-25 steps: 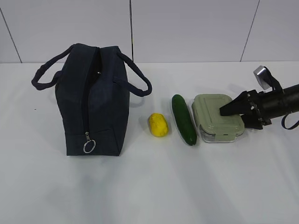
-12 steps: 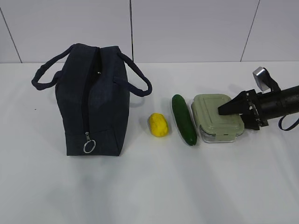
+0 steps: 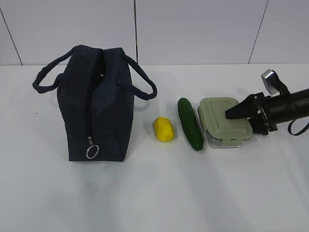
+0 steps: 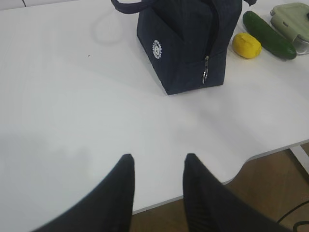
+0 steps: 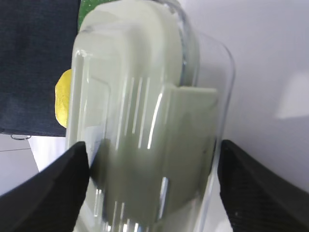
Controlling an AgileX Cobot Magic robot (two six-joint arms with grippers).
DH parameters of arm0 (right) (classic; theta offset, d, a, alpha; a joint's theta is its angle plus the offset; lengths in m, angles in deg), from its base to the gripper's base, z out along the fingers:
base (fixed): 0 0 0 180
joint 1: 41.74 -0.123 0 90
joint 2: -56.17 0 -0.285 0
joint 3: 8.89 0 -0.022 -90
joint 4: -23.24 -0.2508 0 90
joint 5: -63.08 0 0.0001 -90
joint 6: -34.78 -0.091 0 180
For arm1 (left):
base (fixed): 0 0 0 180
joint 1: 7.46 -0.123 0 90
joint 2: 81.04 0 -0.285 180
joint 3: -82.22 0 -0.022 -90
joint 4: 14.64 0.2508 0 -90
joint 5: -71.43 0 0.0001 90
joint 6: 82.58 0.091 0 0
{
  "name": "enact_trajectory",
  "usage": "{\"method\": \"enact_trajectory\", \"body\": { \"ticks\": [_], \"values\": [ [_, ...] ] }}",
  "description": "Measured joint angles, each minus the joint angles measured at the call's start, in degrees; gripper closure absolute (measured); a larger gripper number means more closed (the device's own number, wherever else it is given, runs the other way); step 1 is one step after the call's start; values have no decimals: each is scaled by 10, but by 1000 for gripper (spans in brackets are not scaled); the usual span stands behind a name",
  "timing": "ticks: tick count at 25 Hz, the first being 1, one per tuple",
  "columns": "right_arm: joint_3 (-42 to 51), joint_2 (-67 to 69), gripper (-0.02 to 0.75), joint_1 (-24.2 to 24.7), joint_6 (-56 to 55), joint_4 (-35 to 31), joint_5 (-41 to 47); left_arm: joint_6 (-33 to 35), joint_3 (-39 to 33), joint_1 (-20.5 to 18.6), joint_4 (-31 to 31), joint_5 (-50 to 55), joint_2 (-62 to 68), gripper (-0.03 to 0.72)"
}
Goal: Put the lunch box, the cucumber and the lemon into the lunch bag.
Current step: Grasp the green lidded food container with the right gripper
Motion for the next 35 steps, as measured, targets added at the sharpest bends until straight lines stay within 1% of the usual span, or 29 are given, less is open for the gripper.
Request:
{"method": "enact_trajectory", "body": {
  "ticks": [9, 25, 35],
  "values": [
    [0, 0, 164, 0, -12, 3, 2, 0, 0, 0, 0, 0, 0, 443],
    [-2, 0, 304, 0, -21, 10, 19, 0, 0, 0, 0, 0, 0, 443],
    [-2, 0, 314, 0, -22, 10, 21, 0, 0, 0, -1, 0, 0, 443]
  ]
}}
